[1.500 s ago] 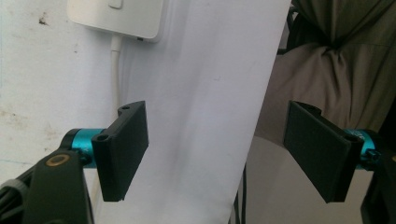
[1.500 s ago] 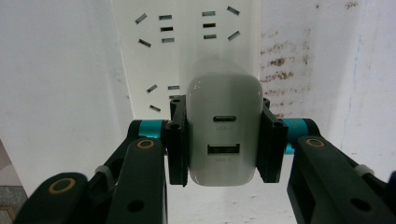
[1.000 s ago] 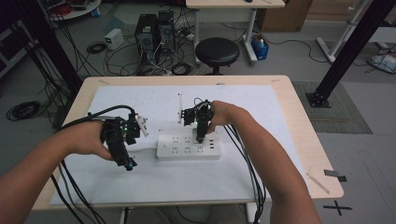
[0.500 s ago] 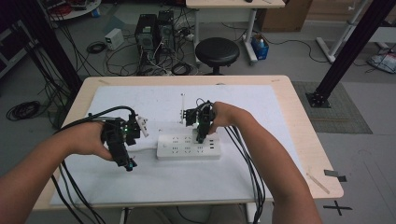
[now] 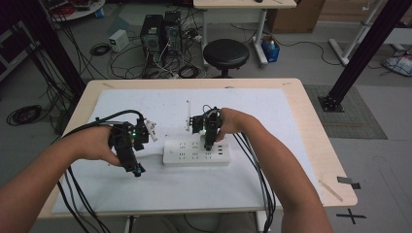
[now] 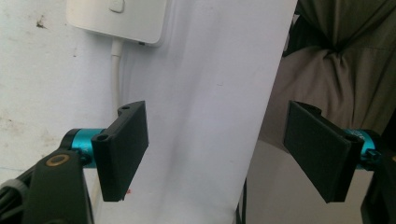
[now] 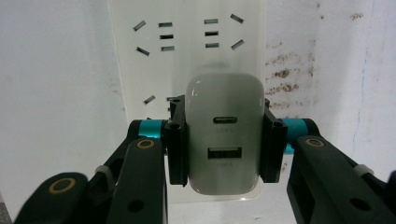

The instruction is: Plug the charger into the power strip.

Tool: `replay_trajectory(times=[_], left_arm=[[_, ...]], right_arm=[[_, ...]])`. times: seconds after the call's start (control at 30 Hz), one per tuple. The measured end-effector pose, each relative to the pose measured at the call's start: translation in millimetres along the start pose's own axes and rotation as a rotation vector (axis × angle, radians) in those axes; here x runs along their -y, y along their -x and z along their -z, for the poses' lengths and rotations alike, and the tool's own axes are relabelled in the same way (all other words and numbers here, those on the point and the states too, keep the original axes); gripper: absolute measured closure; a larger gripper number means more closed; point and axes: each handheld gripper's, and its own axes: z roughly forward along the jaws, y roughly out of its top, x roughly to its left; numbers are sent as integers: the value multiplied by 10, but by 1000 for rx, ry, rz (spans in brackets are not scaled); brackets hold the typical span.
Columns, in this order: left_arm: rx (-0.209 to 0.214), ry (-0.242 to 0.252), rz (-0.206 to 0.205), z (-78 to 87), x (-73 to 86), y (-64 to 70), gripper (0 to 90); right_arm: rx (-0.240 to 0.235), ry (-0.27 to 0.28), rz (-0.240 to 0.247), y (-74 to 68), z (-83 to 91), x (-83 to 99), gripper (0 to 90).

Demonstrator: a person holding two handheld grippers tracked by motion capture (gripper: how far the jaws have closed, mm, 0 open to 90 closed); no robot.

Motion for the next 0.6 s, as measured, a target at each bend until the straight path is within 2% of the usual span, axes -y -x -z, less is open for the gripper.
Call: replay_trajectory(times=[0.2,0.27,0.33,0.43,0.6], left_arm=[[4,1,1,1,-6,-19,226],[8,1,8,-4,1,-21,226],[3,0,11,-6,6,-24,226],[7,-2,9,-5,7,-35,227],[11,-8,11,-16,2,-27,226]], right_arm=[[-7,35,-7,23,-20,72,623],[3,3,-6,1,-16,30,623],[10,-4,10,0,-23,1,623],[20,-34,8,-24,-20,-40,624],[22,-41,13,-23,-33,-22,624]])
